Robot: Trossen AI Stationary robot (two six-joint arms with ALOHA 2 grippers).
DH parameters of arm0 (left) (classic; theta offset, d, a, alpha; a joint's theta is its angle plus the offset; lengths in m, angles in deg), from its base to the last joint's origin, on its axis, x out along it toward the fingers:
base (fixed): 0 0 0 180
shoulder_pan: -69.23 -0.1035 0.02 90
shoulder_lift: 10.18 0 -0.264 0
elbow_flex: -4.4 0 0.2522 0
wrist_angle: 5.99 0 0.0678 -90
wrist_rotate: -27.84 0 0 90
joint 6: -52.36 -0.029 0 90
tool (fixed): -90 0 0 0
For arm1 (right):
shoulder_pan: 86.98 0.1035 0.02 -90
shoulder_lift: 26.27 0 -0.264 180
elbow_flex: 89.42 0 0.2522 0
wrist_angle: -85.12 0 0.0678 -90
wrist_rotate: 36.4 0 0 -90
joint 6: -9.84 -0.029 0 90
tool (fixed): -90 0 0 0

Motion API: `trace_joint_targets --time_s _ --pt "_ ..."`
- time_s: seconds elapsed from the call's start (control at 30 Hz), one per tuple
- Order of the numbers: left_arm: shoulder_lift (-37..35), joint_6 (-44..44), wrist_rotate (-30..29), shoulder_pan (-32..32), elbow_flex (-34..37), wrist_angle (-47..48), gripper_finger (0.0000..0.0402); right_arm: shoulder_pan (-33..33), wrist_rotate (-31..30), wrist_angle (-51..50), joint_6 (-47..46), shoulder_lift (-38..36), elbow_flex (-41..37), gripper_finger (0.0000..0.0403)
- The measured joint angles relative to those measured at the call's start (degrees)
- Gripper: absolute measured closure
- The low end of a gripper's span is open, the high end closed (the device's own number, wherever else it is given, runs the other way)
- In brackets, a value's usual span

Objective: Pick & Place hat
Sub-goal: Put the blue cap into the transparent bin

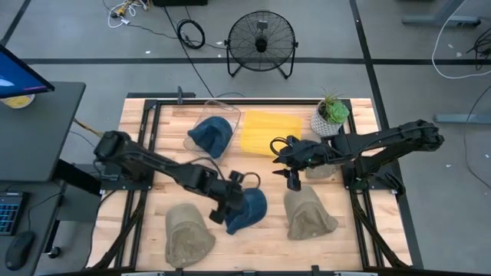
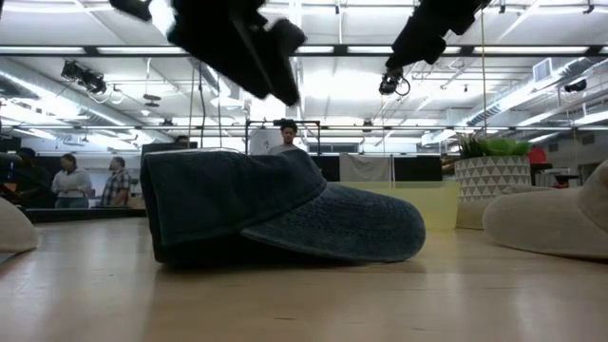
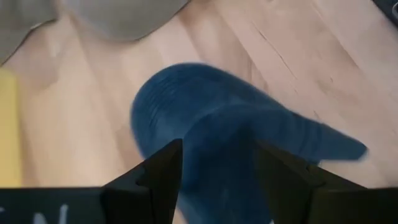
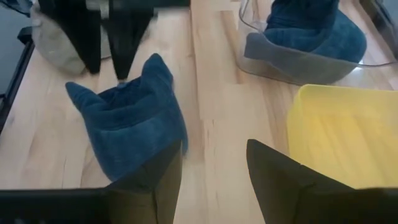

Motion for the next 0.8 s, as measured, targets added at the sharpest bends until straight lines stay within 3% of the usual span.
trace_joint_targets --time_s 0.27,0.53,0.63,0.8 --pt "9.3 -1.1 -1.7 -0.7 0.0 -2.3 0.0203 1.0 0.0 -0.2 0.0 0.0 0.0 0.0218" --pt "11.5 -1.4 -6.8 -1.3 0.0 -3.2 0.0215 1.0 0.0 -0.2 0.0 0.0 0.0 0.0218" --pt "11.4 -1.3 -7.7 -1.3 0.0 -3.2 0.0253 1.0 0.0 -0.2 0.0 0.0 0.0 0.0218" --pt "11.4 -0.9 -8.1 -1.3 0.0 -3.4 0.0362 1.0 0.0 -0.2 0.0 0.0 0.0 0.0218"
